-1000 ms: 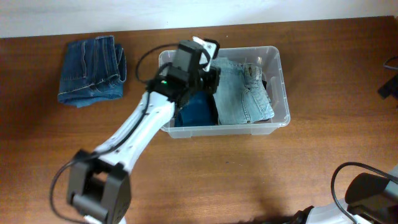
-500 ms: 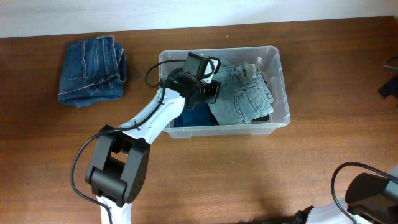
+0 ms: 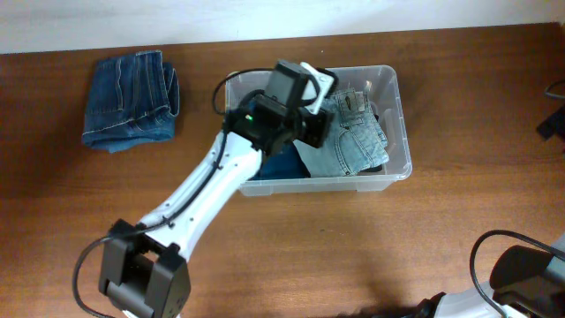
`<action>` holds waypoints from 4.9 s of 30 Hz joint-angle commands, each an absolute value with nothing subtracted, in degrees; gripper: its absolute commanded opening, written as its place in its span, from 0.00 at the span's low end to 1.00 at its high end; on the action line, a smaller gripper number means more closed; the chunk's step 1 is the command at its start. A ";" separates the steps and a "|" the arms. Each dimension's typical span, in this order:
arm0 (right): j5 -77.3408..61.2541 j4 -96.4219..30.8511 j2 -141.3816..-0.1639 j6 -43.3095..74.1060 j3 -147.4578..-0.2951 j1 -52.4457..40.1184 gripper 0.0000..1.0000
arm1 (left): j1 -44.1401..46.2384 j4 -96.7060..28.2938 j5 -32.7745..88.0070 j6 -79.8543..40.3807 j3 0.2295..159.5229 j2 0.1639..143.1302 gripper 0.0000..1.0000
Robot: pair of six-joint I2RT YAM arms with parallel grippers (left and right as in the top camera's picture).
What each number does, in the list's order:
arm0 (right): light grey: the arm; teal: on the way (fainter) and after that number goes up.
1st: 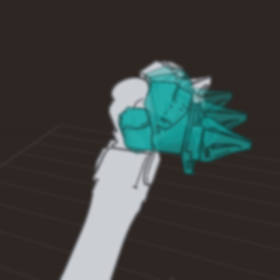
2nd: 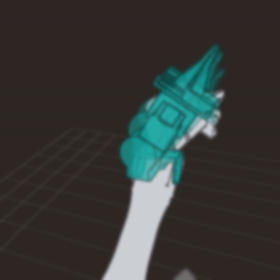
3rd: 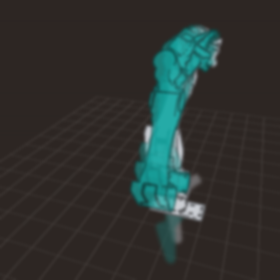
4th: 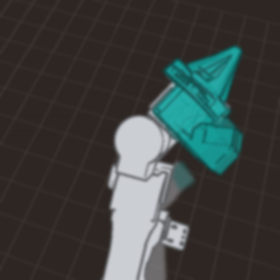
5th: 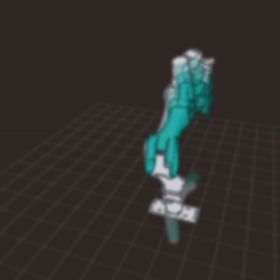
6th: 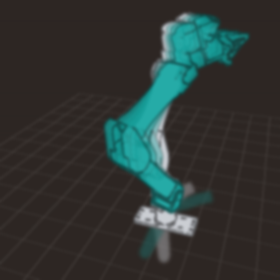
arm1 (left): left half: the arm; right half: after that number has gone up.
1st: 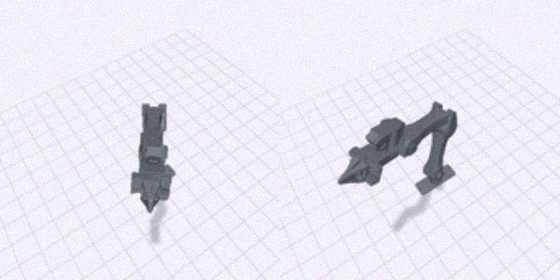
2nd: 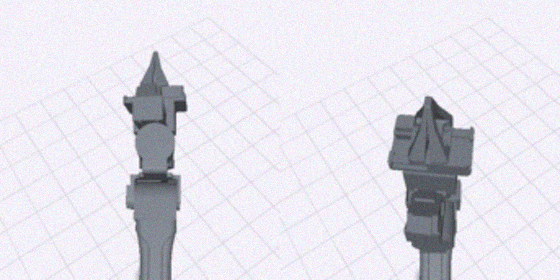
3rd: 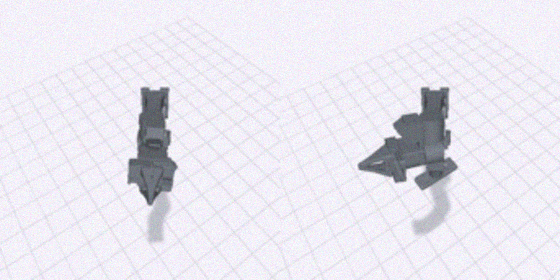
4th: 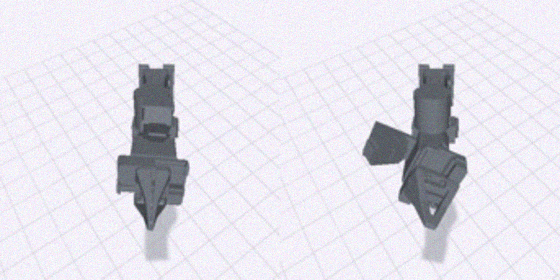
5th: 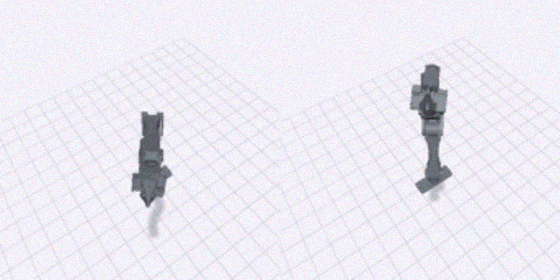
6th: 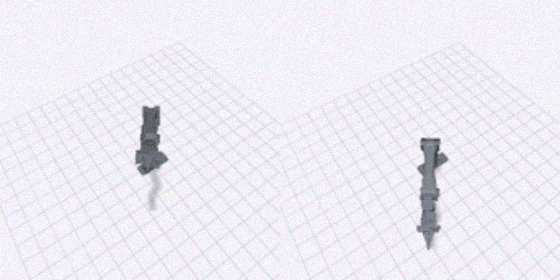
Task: Pack container
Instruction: 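Press the jeans down into the bin with the left gripper, then move the left gripper left and down to the dark-blue jeans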
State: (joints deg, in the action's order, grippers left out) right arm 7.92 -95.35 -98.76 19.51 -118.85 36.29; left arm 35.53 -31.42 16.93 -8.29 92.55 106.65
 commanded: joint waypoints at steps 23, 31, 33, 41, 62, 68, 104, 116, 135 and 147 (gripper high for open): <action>8.21 -95.15 -99.00 20.25 -118.65 36.40 0.98 | 39.22 -33.76 18.02 -6.70 100.12 121.36 0.01; 8.19 -95.15 -99.00 20.25 -118.65 36.40 0.98 | 39.22 -31.88 3.99 -5.67 110.06 121.36 0.01; 8.19 -95.15 -99.00 20.25 -118.65 36.40 0.99 | 39.11 -30.35 0.95 -5.67 110.02 121.58 0.01; 8.19 -95.15 -99.00 20.25 -118.65 36.38 0.98 | 38.04 -27.14 0.19 -5.69 109.97 127.24 0.01; 8.19 -95.15 -99.00 20.25 -118.65 36.40 0.98 | 38.26 -26.59 1.08 -5.72 112.99 129.21 0.02; 8.21 -95.15 -99.00 20.25 -118.65 36.40 0.98 | 37.43 -27.94 -3.84 -5.67 113.01 123.94 0.23; 8.21 -95.15 -99.00 20.25 -118.65 36.40 0.98 | -11.40 -41.21 -14.15 -12.14 112.53 130.63 0.01; 8.21 -95.15 -99.00 20.25 -118.65 36.40 0.99 | -12.10 -47.83 -10.87 -12.67 112.53 136.22 0.01; 8.21 -95.15 -99.00 20.25 -118.65 36.40 0.98 | -10.94 -53.10 10.90 -13.87 115.04 135.41 0.01; 8.19 -95.15 -99.00 20.25 -118.65 36.40 0.99 | -16.10 -53.93 8.71 -13.87 116.20 128.97 0.99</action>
